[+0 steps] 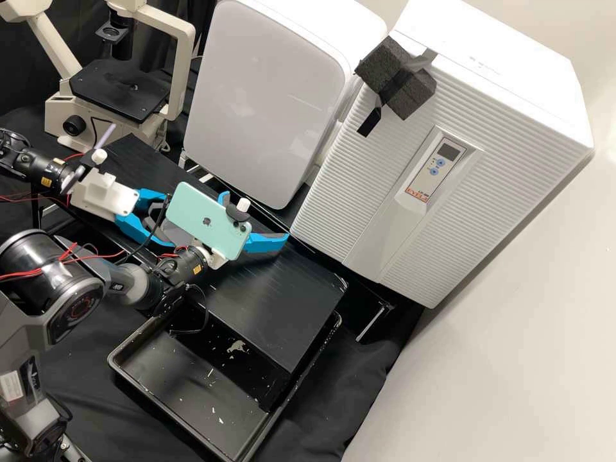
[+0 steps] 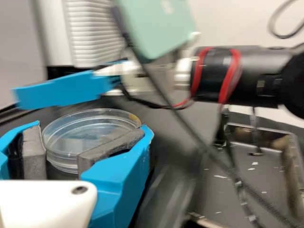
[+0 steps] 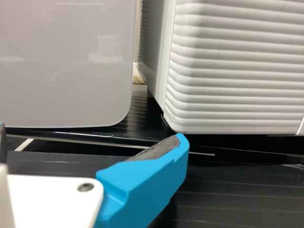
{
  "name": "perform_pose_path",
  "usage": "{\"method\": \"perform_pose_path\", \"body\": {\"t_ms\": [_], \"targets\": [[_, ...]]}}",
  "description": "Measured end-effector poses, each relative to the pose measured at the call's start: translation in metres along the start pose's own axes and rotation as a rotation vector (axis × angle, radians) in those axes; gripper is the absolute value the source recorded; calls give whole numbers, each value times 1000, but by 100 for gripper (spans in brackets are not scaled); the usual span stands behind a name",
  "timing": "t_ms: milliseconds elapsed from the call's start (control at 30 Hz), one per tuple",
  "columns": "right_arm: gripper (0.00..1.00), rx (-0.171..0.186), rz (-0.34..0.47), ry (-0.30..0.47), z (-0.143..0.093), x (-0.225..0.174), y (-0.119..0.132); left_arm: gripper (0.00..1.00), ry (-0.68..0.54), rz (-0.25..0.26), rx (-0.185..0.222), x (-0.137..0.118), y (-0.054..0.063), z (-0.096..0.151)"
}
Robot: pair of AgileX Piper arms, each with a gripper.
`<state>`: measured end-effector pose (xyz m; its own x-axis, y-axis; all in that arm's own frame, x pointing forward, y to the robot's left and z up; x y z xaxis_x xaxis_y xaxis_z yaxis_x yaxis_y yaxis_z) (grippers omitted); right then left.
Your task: Place the petri dish on the microscope
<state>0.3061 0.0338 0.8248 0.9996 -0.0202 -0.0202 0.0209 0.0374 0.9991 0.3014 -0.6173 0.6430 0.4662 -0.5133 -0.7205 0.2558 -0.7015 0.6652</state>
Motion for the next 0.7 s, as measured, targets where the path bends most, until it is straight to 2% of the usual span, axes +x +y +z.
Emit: {"method": "perform_pose_path", "body": {"t_ms": [367, 533, 700], "targets": [[100, 0, 0, 0, 0, 0, 0, 0, 222, 69, -100, -63, -2, -52], [100, 0, 0, 0, 0, 0, 0, 0, 252, 99, -133, -83, -6, -57], [100, 0, 0, 0, 0, 0, 0, 0, 268, 127, -188, -93, -10, -55]]}}
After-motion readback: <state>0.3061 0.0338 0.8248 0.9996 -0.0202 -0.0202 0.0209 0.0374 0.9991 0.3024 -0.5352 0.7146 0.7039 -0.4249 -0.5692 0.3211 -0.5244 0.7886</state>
